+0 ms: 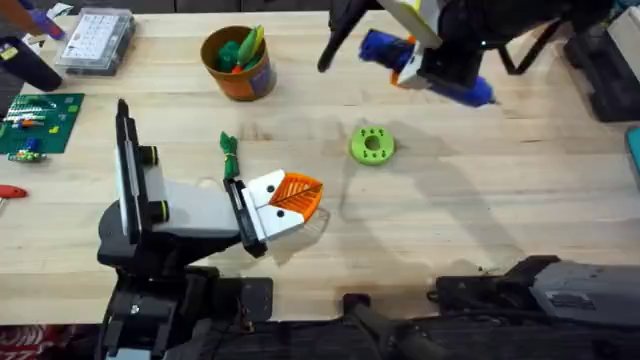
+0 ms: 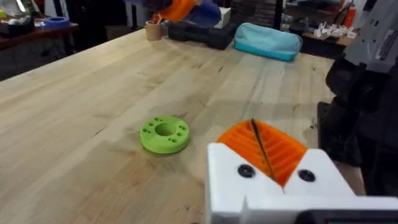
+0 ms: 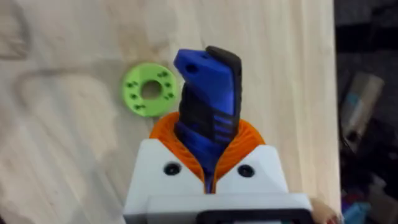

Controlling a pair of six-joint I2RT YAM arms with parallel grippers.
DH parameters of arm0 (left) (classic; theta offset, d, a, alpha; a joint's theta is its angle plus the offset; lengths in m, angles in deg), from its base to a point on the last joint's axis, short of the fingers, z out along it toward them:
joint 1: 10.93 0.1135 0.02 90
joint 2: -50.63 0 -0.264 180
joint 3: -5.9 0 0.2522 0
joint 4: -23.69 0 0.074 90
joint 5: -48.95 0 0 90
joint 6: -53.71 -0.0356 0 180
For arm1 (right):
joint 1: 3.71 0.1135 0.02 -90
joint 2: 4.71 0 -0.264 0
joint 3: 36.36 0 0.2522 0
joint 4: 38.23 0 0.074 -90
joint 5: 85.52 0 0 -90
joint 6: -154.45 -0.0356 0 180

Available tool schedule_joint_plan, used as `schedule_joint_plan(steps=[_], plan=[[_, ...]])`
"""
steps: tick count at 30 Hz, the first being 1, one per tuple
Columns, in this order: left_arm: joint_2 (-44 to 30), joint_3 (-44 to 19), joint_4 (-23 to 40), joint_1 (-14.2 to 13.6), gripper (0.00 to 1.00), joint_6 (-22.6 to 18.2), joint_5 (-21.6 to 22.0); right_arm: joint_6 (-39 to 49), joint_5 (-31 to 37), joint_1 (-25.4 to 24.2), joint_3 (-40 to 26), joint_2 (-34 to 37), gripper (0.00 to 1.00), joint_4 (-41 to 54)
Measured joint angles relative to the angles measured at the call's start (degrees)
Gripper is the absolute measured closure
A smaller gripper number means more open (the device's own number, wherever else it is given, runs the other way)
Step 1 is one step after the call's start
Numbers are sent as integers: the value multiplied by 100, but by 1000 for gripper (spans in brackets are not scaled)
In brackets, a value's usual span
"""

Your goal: Pick up the gripper from the table and insert it into the empty holder that is missing its gripper. Then pick up a screw, insert it into the mounting hole, and use the screwdriver to tighten it. Finally, clean up the table by picking up the vegetable and placing it into the bucket.

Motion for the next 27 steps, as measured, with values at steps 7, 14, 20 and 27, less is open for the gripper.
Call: schedule_joint_plan(steps=[7,14,20,27], plan=[[-1,0,0,0,987,0,-1,283,505,-771,-22,774,967,61],[0,0,0,0,987,0,-1,518,662,-1586,-27,1800,970,76],[0,0,1,0,987,0,-1,824,691,-1738,-31,2576,972,-1],[0,0,0,0,987,0,0,940,709,-1703,-36,3340,973,-188]])
